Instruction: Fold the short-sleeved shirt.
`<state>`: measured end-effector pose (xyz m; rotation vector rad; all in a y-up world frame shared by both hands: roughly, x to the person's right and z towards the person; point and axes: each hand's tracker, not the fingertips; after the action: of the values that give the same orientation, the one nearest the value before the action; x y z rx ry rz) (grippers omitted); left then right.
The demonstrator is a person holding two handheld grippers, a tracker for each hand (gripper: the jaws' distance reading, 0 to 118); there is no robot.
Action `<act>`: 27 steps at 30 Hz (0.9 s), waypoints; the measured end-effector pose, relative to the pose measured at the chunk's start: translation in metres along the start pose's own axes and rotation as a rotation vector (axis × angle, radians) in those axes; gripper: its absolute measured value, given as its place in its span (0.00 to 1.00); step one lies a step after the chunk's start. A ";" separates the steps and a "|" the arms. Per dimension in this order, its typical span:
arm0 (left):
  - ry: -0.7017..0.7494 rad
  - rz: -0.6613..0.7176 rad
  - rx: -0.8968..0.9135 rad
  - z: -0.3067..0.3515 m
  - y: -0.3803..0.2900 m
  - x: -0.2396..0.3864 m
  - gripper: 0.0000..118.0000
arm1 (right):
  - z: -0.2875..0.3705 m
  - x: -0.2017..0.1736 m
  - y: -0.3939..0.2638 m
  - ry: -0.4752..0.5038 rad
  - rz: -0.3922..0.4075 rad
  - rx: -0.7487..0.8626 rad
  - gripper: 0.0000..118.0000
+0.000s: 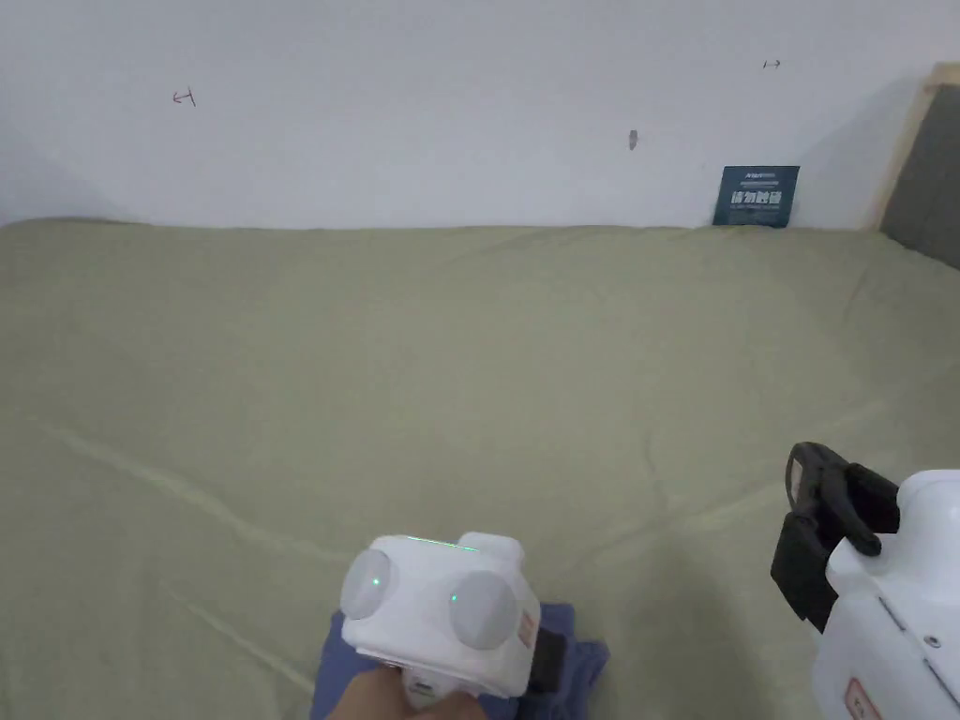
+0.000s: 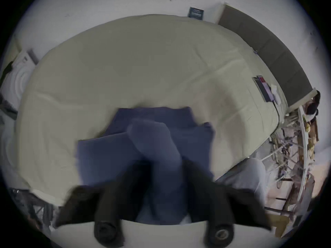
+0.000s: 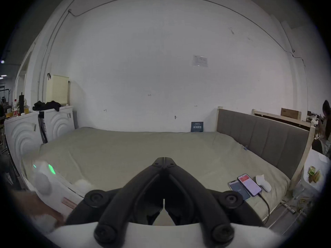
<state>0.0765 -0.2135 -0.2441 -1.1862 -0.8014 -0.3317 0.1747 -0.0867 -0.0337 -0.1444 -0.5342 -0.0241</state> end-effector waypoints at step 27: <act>-0.674 0.382 0.040 -0.060 -0.050 -0.098 0.00 | -0.008 -0.006 -0.033 0.131 -0.086 -0.194 0.01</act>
<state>0.0011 -0.3035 -0.2880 -1.3983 -1.1210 0.4234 0.1712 -0.1202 -0.0392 -0.3067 -0.4060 -0.1684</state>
